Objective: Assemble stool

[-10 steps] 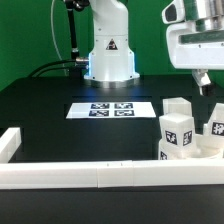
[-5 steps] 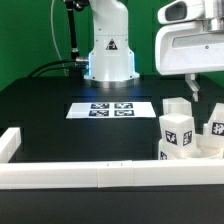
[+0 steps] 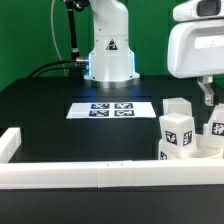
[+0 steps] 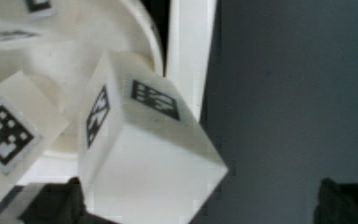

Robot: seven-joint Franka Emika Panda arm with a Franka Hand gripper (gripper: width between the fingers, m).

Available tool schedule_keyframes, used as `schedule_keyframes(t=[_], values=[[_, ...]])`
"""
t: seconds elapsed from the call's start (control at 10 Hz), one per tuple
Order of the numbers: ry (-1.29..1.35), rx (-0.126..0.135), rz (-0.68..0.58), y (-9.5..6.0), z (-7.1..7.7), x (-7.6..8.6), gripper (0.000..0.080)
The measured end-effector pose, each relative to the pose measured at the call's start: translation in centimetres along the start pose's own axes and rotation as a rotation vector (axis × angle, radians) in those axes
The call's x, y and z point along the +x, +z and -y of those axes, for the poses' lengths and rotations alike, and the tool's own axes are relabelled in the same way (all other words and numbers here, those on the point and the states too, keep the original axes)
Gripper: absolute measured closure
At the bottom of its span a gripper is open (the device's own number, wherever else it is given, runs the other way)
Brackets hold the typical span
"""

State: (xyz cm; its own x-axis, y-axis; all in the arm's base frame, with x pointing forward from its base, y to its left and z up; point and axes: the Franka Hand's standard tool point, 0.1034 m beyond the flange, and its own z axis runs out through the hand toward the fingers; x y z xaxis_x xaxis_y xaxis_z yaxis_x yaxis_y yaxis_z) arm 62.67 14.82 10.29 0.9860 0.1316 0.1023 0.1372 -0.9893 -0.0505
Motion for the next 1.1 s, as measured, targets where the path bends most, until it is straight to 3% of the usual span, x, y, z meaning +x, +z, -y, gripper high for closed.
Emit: schedule_keyframes(t=[0.1,0.2,0.3,0.5,0.8,1.1], values=[[-0.042,-0.001,0.001,0.1,0.0,0.0,0.0150],[-0.270,-0.037,0.008,0.4,0.0,0.0,0.0150],[-0.431,-0.050,0.026,0.7,-0.2,0.2,0.0150],[-0.575,-0.051,0.033,0.4,-1.3,0.7,0.0150],[-0.713,-0.053,0.053,0.7,-1.5,0.4,0.0150],[-0.670,-0.043,0.093,1.8,-1.1,-0.4,0.0150]])
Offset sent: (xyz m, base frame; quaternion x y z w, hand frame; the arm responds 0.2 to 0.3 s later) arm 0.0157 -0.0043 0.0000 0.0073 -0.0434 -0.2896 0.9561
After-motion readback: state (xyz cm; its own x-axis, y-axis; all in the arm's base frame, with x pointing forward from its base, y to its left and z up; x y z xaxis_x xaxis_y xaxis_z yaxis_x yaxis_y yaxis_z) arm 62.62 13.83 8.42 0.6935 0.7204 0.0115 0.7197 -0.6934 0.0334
